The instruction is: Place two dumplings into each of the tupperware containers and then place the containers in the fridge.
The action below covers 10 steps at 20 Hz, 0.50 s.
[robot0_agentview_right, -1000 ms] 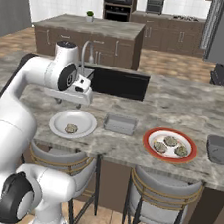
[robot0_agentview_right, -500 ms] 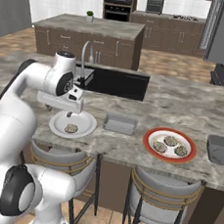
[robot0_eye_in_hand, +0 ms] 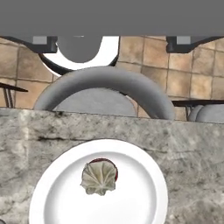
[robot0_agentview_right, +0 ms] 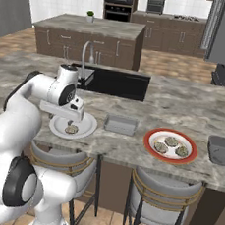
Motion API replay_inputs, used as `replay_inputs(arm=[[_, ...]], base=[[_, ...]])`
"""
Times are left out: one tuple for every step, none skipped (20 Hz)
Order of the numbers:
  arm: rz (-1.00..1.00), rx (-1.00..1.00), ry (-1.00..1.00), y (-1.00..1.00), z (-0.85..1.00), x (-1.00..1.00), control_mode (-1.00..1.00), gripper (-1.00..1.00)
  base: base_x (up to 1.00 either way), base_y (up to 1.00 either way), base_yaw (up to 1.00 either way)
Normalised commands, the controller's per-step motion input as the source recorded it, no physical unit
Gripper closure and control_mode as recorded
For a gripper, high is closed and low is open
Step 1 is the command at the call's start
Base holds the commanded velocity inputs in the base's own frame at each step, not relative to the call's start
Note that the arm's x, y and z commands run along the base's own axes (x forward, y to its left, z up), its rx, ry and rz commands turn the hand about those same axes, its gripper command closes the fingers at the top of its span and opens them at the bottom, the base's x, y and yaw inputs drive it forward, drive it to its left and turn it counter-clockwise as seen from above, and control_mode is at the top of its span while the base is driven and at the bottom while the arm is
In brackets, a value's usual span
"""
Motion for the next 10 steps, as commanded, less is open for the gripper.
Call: replay_inputs(arm=[[0.00,0.08,0.00,0.00,-0.41,0.30,-1.00,-1.00],[0.01,0.09,0.00,0.00,-0.38,0.31,-1.00,-1.00],[0.01,0.08,0.00,0.00,-0.39,0.32,-1.00,-1.00],[0.01,0.07,0.00,0.00,-0.38,0.32,-1.00,-1.00],[0.00,0.07,0.00,0.00,-0.39,0.34,-1.00,-1.00],[0.00,0.06,0.00,0.00,-0.38,0.34,-1.00,-1.00],[0.00,0.07,0.00,0.01,-0.36,0.37,-1.00,-1.00],[0.00,0.06,0.00,0.03,-0.34,0.39,-1.00,-1.00],[0.00,0.06,0.00,0.05,-0.34,0.41,-1.00,-1.00],[0.00,0.05,0.00,0.06,-0.34,0.41,-1.00,-1.00]], base=[[0.00,0.00,0.00],[0.00,0.00,0.00],[0.00,0.00,0.00],[0.00,0.00,0.00],[0.00,0.00,0.00],[0.00,0.00,0.00],[0.00,0.00,0.00],[0.00,0.00,0.00],[0.00,0.00,0.00],[0.00,0.00,0.00]])
